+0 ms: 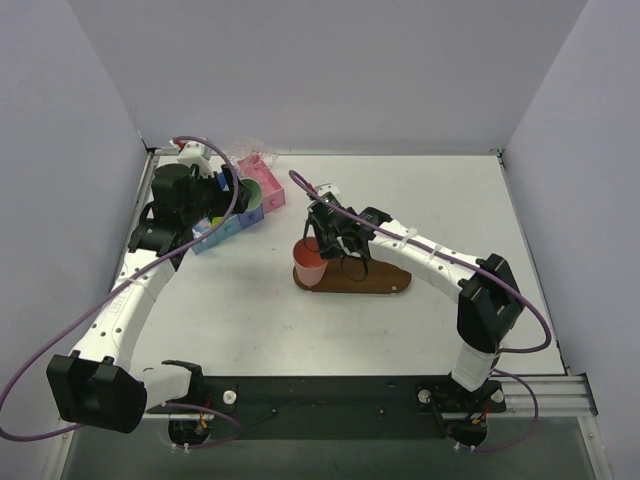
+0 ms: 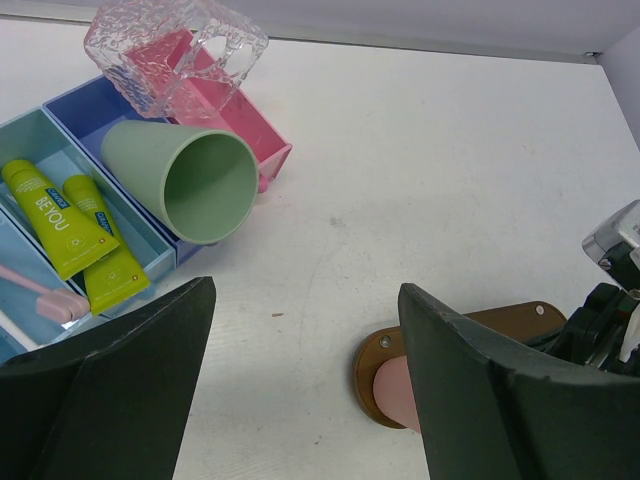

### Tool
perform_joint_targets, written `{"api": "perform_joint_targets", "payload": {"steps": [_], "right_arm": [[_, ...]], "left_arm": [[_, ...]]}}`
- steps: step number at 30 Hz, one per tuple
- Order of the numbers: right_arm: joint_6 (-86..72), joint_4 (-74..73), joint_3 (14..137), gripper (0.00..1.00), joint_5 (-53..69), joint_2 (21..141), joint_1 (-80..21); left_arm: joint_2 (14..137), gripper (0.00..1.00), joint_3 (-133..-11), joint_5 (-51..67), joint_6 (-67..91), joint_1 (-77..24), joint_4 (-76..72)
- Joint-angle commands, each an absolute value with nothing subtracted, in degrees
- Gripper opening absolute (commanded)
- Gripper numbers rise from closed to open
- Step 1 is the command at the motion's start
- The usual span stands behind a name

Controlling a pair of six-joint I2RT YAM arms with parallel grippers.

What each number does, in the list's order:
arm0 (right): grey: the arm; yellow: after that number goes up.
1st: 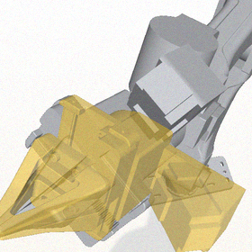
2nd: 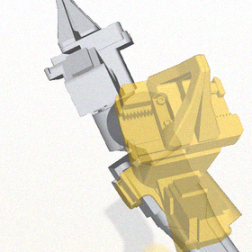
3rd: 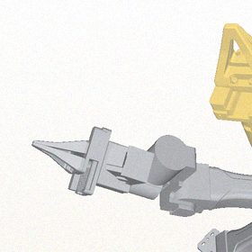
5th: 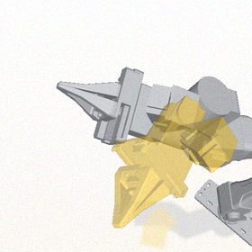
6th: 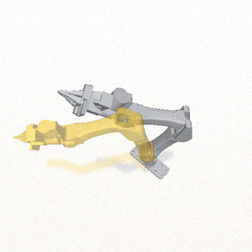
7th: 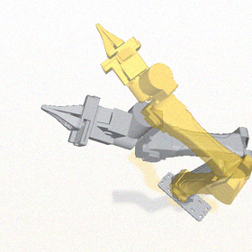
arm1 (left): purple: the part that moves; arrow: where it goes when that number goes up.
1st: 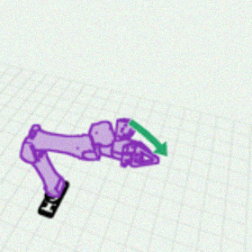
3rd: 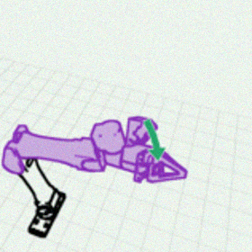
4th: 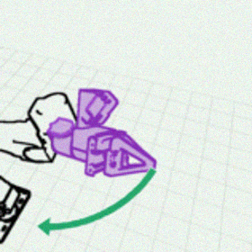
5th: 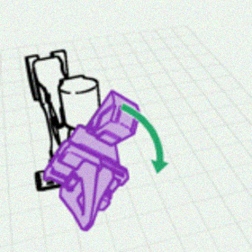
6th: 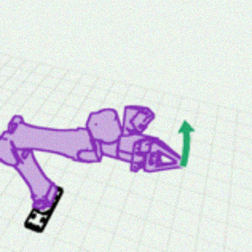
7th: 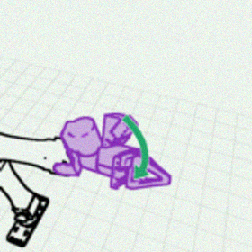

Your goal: Prepare toiletry sets of a toothbrush and toothpaste on the tray

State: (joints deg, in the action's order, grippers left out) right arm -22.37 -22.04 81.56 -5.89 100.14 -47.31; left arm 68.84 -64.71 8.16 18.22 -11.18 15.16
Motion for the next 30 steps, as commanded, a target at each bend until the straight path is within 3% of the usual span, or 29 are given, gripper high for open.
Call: {"api": "perform_joint_targets", "payload": {"steps": [1, 15, 22, 24, 30], "right_arm": [[-22.41, -21.01, 82.35, 0.0, -7.82, 100.81, -47.64], [-22.06, -20.92, 81.83, 0.01, -6.77, 101.34, -47.64], [-21.97, -21.36, 82.26, 0.2, -6.59, 101.25, -47.72], [-21.8, -21.27, 82.44, 0.3, -6.33, 101.16, -47.64], [-21.53, -21.45, 82.88, 0.42, -6.06, 100.64, -47.72]], "left_arm": [[68.64, 0.84, -65.04, 8.44, 17.49, -11.16, 12.13], [69.08, 0.84, -65.21, 8.7, 17.4, -11.16, 12.22], [69.17, 0.84, -65.21, 8.79, 17.31, -11.16, 12.3], [69.35, 0.85, -65.3, 8.88, 17.23, -11.16, 12.39], [69.61, 0.85, -65.48, 8.88, 17.05, -11.16, 12.66]]}}
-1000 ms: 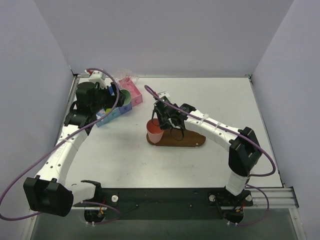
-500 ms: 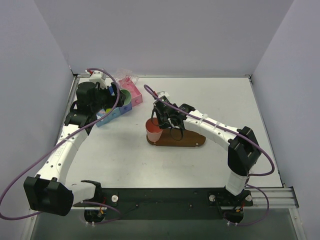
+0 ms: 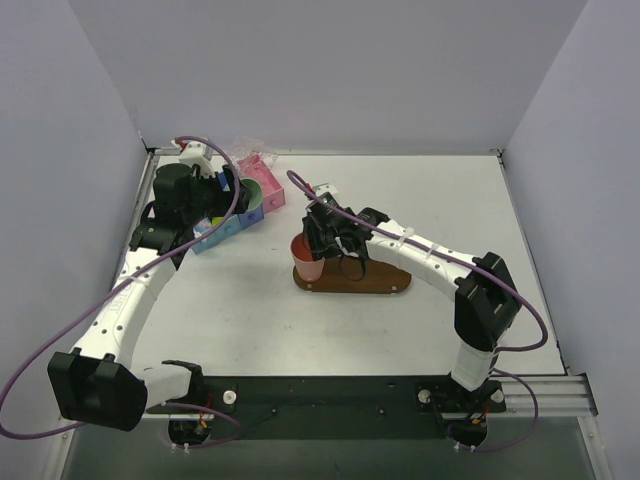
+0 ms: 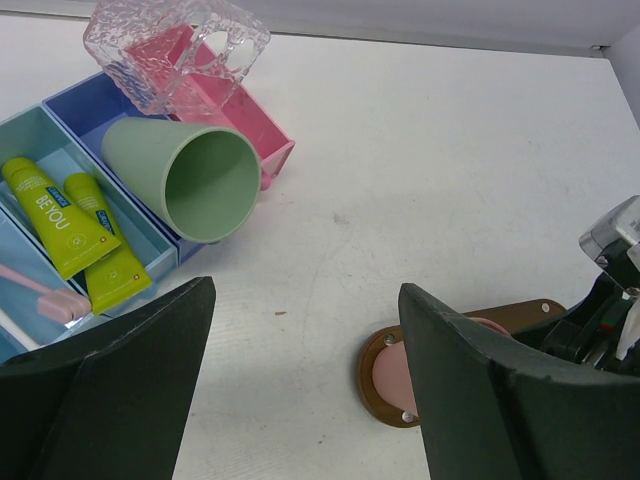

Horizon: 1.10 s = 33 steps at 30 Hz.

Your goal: Prepare toiletry sets of a toothbrush and toothpaste on the tray

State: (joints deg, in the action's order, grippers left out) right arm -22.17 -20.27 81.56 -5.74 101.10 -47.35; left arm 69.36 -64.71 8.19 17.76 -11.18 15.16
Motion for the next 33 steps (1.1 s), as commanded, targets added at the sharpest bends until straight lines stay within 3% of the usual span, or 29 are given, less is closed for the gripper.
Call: {"api": "perform_joint_targets", "payload": {"steps": [1, 13, 20, 26, 33], "right_arm": [[-21.45, -21.45, 82.97, 0.43, -6.06, 100.37, -47.72], [-21.62, -21.53, 82.71, 0.6, -4.22, 96.51, -47.81], [-21.62, -21.36, 81.13, 0.63, -5.62, 92.47, -47.81], [-18.2, -17.14, 75.08, 0.63, -9.04, 82.1, -47.64], [-17.22, -14.07, 68.56, 0.62, -5.37, 70.51, -42.46]], "left_arm": [[69.61, 0.85, -65.48, 8.88, 16.96, -11.16, 12.66], [70.14, 0.85, -65.57, 8.17, 15.56, -11.08, 12.92], [70.14, 0.85, -65.04, 10.63, 12.84, -11.16, 11.61], [67.59, 0.85, -63.46, 8.87, 7.48, -11.16, 7.21], [85.83, 0.85, -80.31, 19.49, 0.28, -10.55, 10.81]]}}
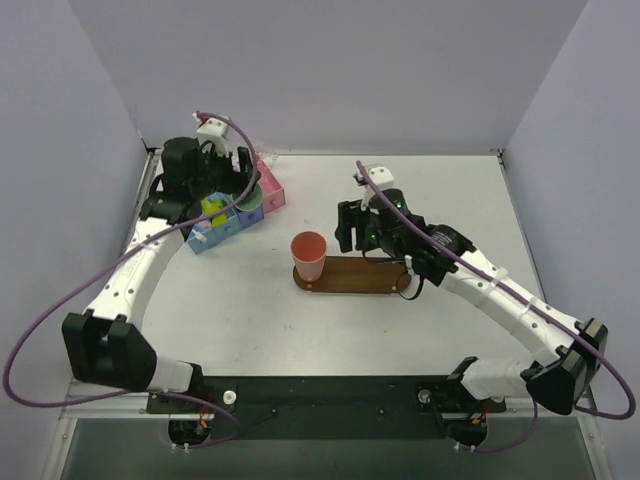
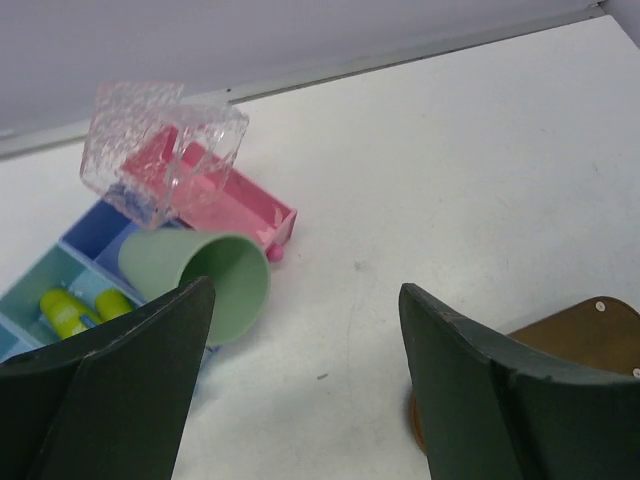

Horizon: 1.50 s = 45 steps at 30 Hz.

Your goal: Prepare toiletry sets of a toothbrush and toothpaste on the tray

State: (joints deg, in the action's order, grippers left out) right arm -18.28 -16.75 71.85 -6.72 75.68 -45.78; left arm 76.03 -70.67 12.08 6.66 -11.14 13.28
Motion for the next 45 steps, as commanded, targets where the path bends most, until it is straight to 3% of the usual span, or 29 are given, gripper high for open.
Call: {"api": "perform_joint_targets", "payload": {"steps": [1, 7, 10, 30, 45], "right_arm": [[-17.49, -13.71, 67.68, 0.61, -4.67, 69.44, -40.36], [-17.85, -12.74, 61.88, 0.59, -2.46, 61.53, -37.35], [-16.53, -13.01, 60.3, 0.59, -3.16, 58.45, -36.83], [-15.47, -13.71, 61.08, 0.58, -3.08, 60.73, -35.86], [-15.12, -13.97, 61.44, 0.57, -2.11, 61.08, -35.33]], "left_arm": [[88.22, 0.85, -85.2, 23.6, -1.65, -10.46, 11.94], [105.98, 0.77, -102.54, 34.6, -7.73, -7.65, 20.82], [110.73, 0.75, -105.64, 34.38, -9.92, -6.86, 23.11], [113.55, 0.76, -101.42, 24.18, -15.47, -5.54, 13.8], [123.39, 0.76, -112.94, 26.1, -15.91, -4.48, 19.33]]}}
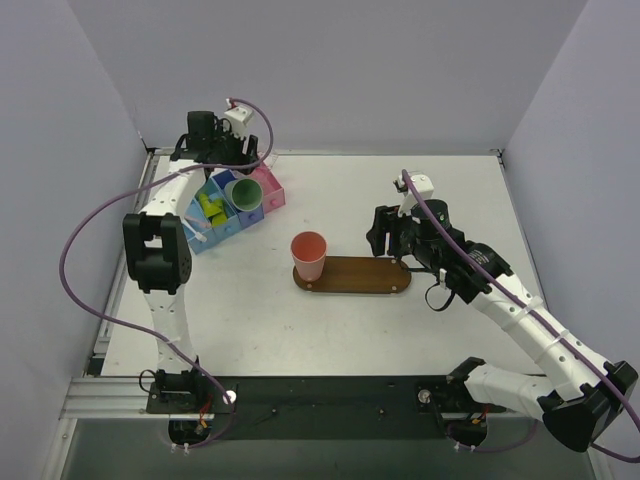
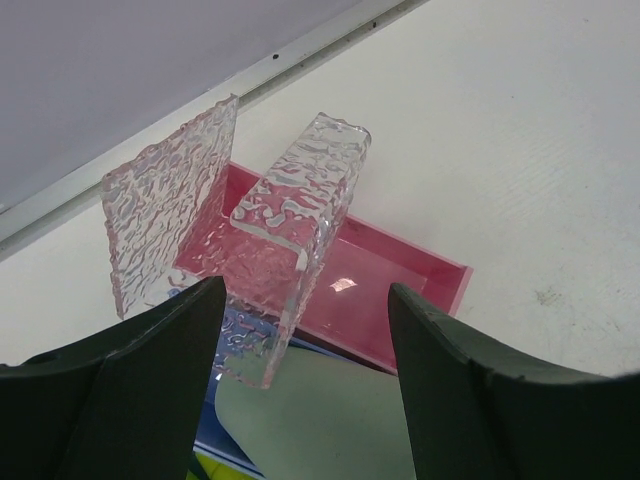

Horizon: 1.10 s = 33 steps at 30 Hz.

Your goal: Prepare toiletry sets of a toothbrush and toothpaste on the tray

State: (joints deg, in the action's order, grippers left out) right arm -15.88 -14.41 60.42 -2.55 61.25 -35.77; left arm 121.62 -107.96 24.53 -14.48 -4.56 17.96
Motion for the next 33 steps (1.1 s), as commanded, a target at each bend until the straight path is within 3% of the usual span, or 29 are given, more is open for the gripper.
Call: {"api": "perform_joint_targets", "payload": {"steps": [1, 21, 28, 33], "right_arm": [[-15.29, -13.97, 61.35, 0.57, -2.02, 61.17, -35.42], [-15.64, -14.06, 61.79, 0.54, -0.97, 62.93, -35.24], [-15.56, -14.06, 61.79, 0.54, -1.14, 63.19, -35.16], [-15.56, -14.06, 61.7, 0.54, -1.14, 63.63, -35.24]], "left_arm": [[123.66, 0.76, -113.29, 25.84, -15.73, -4.48, 19.34], [129.02, 0.54, -120.58, 27.33, -16.61, -4.48, 23.11], [129.2, 0.43, -120.76, 28.12, -16.79, -4.48, 23.2], [129.2, 0.3, -120.76, 28.3, -17.31, -4.48, 23.2]]}}
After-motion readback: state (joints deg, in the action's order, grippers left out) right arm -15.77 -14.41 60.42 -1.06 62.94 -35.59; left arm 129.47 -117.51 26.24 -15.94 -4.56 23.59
